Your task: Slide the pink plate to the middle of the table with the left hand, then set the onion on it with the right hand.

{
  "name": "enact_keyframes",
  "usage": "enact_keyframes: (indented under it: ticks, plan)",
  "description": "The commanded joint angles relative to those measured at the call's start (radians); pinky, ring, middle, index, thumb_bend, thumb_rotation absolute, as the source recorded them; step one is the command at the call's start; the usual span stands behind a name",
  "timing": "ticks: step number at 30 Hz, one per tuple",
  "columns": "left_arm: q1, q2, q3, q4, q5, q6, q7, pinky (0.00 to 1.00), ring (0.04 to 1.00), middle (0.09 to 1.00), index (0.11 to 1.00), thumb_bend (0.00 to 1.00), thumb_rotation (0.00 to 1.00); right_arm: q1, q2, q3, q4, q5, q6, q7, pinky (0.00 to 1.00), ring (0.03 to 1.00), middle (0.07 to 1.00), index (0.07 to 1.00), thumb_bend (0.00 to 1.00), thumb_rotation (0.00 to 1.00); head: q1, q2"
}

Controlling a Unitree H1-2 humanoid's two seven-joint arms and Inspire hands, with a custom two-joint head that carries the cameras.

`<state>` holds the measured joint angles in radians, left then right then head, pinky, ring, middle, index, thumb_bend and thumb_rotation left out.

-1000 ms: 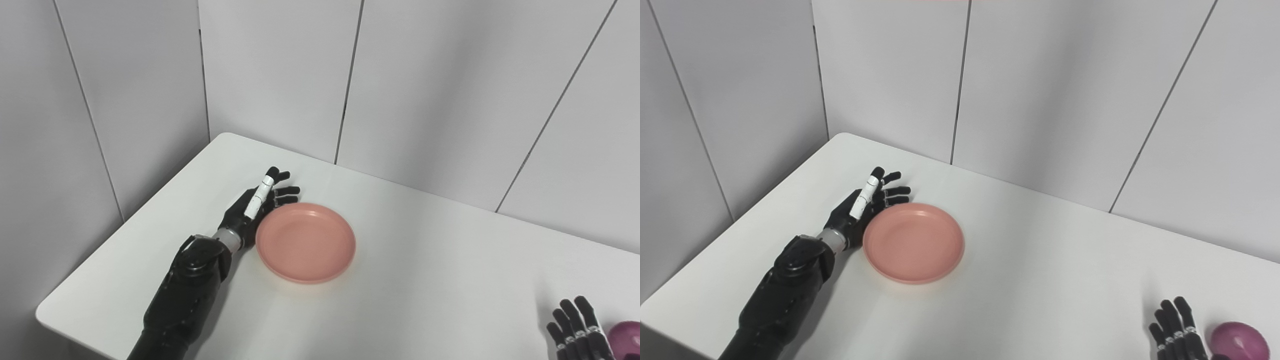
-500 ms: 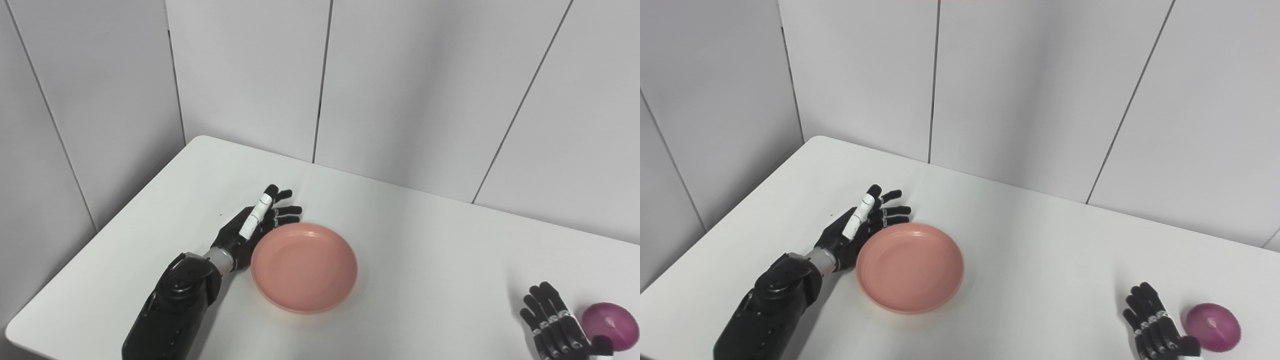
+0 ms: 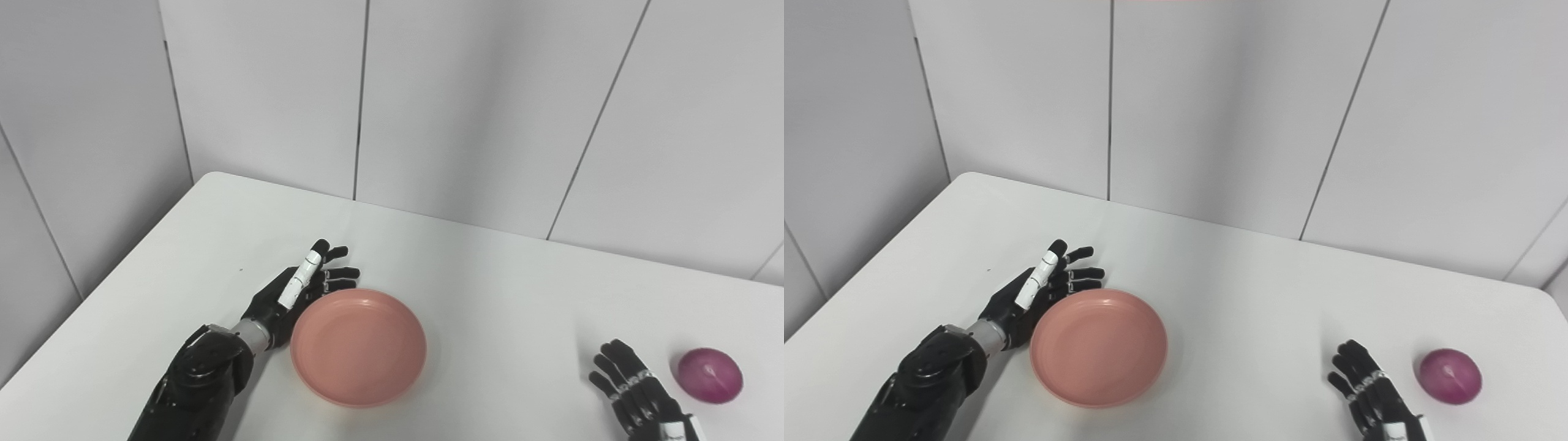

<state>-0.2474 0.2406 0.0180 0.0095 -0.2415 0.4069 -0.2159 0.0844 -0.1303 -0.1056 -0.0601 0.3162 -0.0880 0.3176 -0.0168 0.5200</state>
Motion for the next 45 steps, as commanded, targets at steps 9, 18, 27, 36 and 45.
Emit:
enact_keyframes:
  ticks: [9,18,27,36,45]
  plan:
    - [-0.024,-0.052,-0.031,-0.054,-0.016,0.060,0.009,0.79,0.787,0.772,0.875,0.74,0.94,0.097,0.110,0.074,0.058,-0.019,0.024,-0.044,0.91,0.924,0.903,0.900,0.91,0.85,-0.041,0.020]
    - [-0.014,-0.143,-0.073,-0.082,0.022,0.063,0.123,0.80,0.790,0.793,0.879,0.72,0.96,0.096,0.127,0.096,0.026,-0.034,0.039,-0.075,0.91,0.929,0.908,0.885,0.89,0.86,-0.049,0.032]
    - [-0.012,-0.250,-0.065,-0.048,0.059,0.057,0.215,0.84,0.819,0.813,0.891,0.67,0.96,0.101,0.123,0.110,0.004,-0.040,0.045,-0.093,0.91,0.929,0.910,0.891,0.89,0.88,-0.048,0.044]
    - [-0.026,-0.319,-0.045,0.029,0.097,0.008,0.249,0.89,0.834,0.827,0.903,0.66,0.98,0.105,0.117,0.109,0.000,-0.029,0.048,-0.092,0.91,0.925,0.908,0.885,0.89,0.87,-0.045,0.040]
    - [-0.036,-0.334,-0.032,0.063,0.106,-0.009,0.252,0.86,0.822,0.817,0.898,0.63,0.98,0.105,0.117,0.110,0.006,-0.030,0.045,-0.093,0.91,0.929,0.912,0.893,0.89,0.87,-0.062,0.032]
